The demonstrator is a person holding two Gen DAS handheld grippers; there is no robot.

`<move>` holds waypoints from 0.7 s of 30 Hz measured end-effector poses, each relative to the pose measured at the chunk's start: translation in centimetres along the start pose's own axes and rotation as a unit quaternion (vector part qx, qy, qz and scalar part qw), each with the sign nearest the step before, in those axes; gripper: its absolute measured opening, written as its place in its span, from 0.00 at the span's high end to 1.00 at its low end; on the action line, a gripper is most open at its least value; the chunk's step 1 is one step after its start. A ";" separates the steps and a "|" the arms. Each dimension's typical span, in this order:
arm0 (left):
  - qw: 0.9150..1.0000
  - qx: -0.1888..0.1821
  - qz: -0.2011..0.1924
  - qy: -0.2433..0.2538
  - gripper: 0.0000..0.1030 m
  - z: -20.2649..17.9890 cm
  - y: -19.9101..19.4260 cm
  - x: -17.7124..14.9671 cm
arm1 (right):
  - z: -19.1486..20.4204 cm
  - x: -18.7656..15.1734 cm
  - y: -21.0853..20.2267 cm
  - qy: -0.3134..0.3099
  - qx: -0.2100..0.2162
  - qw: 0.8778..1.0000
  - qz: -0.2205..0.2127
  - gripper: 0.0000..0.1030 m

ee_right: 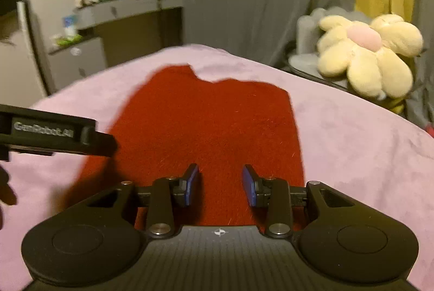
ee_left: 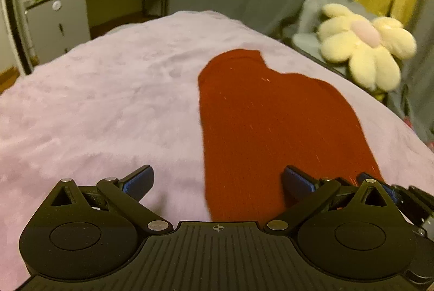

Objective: Fold small clothes

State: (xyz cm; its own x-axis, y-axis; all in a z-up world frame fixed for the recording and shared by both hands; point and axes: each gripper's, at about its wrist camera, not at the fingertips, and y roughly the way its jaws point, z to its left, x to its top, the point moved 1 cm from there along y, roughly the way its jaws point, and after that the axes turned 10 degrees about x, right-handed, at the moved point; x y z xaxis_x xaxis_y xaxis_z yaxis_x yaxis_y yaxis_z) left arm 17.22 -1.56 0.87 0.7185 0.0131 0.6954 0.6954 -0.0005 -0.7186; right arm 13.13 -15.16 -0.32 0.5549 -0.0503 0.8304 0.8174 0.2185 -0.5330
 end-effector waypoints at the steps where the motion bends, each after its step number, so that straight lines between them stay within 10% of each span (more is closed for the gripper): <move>1: 1.000 0.004 0.000 0.009 0.00 -0.1 -0.2 -0.6 | 0.3 -0.4 -0.7 -0.003 0.001 1.000 0.000 0.66; 11: 0.995 0.069 0.012 0.074 0.00 -2.6 0.6 -1.9 | -0.1 -1.9 1.0 -0.012 -0.019 0.998 0.062 0.59; 15: 0.993 0.075 0.010 0.089 0.00 -2.7 -2.4 -2.4 | 0.7 -1.4 -1.2 -0.004 -0.049 0.994 0.097 0.16; 21: 0.992 0.078 -0.003 0.094 0.00 -2.6 -6.4 -5.0 | 1.3 -5.7 -6.4 0.019 -0.052 0.986 0.155 0.04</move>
State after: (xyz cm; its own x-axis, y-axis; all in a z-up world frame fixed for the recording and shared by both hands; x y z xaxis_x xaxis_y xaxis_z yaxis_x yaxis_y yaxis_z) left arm 9.15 -4.20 2.02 0.7137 -0.1749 0.6783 0.7003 0.1540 -0.6971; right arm 4.51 -15.02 -1.41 0.7842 -0.0336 0.6196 0.6182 0.1286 -0.7754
